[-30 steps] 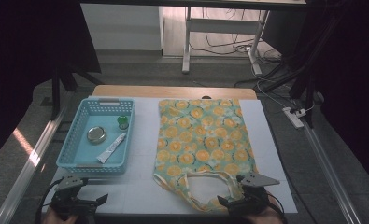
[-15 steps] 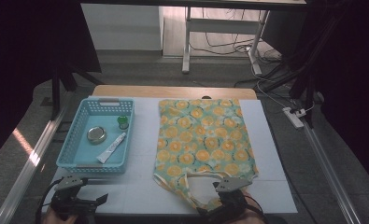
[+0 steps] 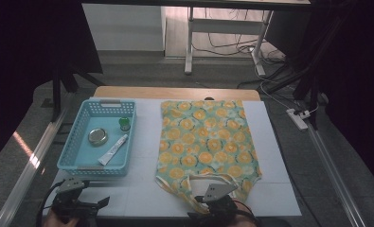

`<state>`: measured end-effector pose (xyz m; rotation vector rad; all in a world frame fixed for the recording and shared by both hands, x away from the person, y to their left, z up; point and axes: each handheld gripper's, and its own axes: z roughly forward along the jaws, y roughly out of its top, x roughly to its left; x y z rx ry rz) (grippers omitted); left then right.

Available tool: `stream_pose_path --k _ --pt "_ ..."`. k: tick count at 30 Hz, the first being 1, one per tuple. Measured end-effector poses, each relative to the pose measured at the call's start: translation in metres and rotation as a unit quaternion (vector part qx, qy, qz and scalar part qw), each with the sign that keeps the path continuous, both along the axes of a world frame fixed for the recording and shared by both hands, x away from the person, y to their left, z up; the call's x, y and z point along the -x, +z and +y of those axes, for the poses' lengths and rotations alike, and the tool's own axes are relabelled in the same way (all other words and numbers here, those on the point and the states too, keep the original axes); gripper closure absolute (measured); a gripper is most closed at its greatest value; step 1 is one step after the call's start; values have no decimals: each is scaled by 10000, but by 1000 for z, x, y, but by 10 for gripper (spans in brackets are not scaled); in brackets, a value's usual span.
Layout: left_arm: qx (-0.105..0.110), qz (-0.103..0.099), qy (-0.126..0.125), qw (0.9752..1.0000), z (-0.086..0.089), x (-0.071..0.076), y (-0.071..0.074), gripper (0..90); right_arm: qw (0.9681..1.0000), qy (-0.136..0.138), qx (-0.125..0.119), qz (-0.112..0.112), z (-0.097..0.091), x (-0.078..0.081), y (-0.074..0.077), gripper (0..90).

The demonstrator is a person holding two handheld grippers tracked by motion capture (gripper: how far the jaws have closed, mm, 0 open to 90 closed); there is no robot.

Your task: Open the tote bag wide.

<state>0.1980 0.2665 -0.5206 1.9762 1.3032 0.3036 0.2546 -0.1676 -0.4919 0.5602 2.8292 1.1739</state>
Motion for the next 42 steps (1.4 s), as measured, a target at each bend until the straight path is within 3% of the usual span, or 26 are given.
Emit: stream_pose_path --k 7,9,13,14,16,21,28,35,42 --pt "-7 -8 -4 10000 0 0 0 0 9984 91 560 66 10 -6 -16 564" --pt "-9 -7 -4 10000 0 0 0 0 9977 81 676 29 11 -7 -18 641" --pt "-16 -3 -12 10000 -1 0 0 0 9969 101 776 44 10 -10 -17 884" --pt "-17 -3 -14 10000 -1 0 0 0 9969 113 770 59 9 -10 -16 894" --pt "-19 -3 -13 10000 -1 0 0 0 9976 120 670 161 8 -11 -13 899" --pt "-17 -2 -12 10000 -1 0 0 0 9990 81 407 162 6 -16 1 899" --pt "-6 3 -11 10000 0 0 0 0 9999 -32 115 -63 3 -36 31 898" --pt "-12 3 -12 10000 0 0 0 0 9991 -218 162 -323 4 -51 41 899" --pt "-15 14 -13 10000 0 -1 0 0 9967 -558 303 -500 7 -83 37 900"
